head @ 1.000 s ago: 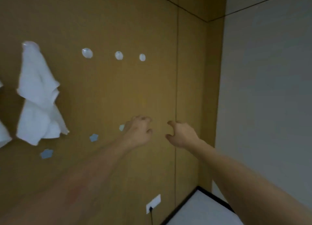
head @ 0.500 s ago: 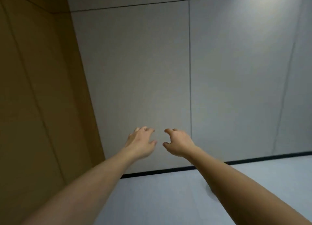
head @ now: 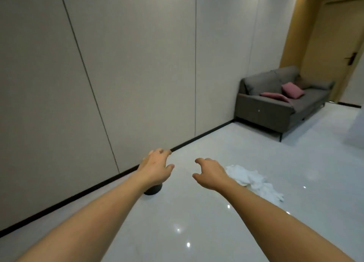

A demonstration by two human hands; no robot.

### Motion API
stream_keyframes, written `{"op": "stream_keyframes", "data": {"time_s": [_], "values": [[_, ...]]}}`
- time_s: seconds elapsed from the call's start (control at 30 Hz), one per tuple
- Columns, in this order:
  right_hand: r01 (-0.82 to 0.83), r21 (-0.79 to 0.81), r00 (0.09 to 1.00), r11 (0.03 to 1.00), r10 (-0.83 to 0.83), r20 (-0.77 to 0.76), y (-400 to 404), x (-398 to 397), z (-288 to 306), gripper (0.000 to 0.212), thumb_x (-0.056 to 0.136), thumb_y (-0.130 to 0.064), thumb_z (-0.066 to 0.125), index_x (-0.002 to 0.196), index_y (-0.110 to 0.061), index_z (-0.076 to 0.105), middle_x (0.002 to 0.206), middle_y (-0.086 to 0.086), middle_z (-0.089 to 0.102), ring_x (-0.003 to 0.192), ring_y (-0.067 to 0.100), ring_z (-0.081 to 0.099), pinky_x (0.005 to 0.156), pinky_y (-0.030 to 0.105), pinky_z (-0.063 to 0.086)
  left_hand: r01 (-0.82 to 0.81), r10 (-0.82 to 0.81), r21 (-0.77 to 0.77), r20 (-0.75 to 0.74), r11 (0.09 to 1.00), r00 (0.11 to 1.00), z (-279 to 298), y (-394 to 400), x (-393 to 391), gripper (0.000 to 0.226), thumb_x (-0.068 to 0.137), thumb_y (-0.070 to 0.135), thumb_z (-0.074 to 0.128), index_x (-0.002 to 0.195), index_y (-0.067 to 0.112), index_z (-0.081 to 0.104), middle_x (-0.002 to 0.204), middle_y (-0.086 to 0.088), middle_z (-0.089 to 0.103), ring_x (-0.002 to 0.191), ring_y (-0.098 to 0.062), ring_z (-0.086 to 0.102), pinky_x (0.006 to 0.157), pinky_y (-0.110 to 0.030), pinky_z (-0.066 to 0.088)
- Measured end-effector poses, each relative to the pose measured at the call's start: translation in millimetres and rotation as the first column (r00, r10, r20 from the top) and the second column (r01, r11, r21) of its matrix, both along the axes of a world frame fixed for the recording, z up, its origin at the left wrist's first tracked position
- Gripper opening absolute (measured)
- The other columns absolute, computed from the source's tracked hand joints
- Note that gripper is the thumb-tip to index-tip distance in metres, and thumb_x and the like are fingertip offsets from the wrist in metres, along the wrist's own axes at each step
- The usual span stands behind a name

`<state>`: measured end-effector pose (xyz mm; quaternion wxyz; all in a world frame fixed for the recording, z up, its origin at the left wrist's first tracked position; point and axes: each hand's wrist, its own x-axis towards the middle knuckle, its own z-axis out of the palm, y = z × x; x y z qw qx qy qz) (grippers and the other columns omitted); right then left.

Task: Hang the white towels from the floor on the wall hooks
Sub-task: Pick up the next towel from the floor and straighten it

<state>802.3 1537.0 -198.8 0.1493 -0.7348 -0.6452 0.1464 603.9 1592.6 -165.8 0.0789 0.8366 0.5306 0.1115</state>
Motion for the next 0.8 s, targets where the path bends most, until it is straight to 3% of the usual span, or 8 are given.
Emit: {"op": "stream_keyframes", "data": {"time_s": [0.3,0.43,0.63,0.8], "values": [[0.258,-0.249,0.957,0.933,-0.282,-0.065,-24.2,166.2,-94.8,0.06,0.09,-0.036,0.057,0.145,-0.018,0.041,0.141,0.005,0.052,0.129,0.024,0.049,0.101,0.037,0.045,0.297,-0.314,-0.168,-0.082,0.94,0.946,-85.4,39.7,185.0,0.055,0.096,0.044,0.049,0.145,0.024,0.036,0.147,-0.003,0.04,0.132,-0.025,0.039,0.106,-0.042,0.039],[0.367,-0.308,0.912,0.877,-0.406,-0.068,-6.3,216.2,-127.4,0.061,0.09,-0.037,0.058,0.147,-0.02,0.04,0.136,0.004,0.055,0.126,0.024,0.05,0.095,0.034,0.046,0.389,-0.416,-0.234,-0.081,0.891,0.906,-124.3,85.4,241.3,0.052,0.095,0.044,0.05,0.142,0.024,0.039,0.141,-0.003,0.045,0.127,-0.025,0.042,0.102,-0.041,0.041],[0.489,-0.415,0.829,0.767,-0.557,-0.054,65.7,272.7,-173.4,0.06,0.091,-0.036,0.057,0.146,-0.019,0.042,0.136,0.003,0.056,0.127,0.022,0.05,0.098,0.032,0.043,0.431,-0.478,-0.363,-0.046,0.826,0.877,-182.2,191.4,312.7,0.052,0.094,0.044,0.051,0.141,0.023,0.042,0.142,-0.003,0.044,0.127,-0.025,0.043,0.101,-0.04,0.042],[0.484,-0.528,0.79,0.698,-0.607,-0.079,135.2,290.7,-205.2,0.058,0.091,-0.036,0.057,0.144,-0.018,0.043,0.132,0.004,0.058,0.121,0.02,0.053,0.093,0.028,0.043,0.403,-0.483,-0.461,-0.064,0.79,0.873,-215.5,273.1,341.7,0.054,0.095,0.041,0.051,0.143,0.021,0.04,0.142,-0.005,0.043,0.129,-0.026,0.041,0.102,-0.04,0.041]]}}
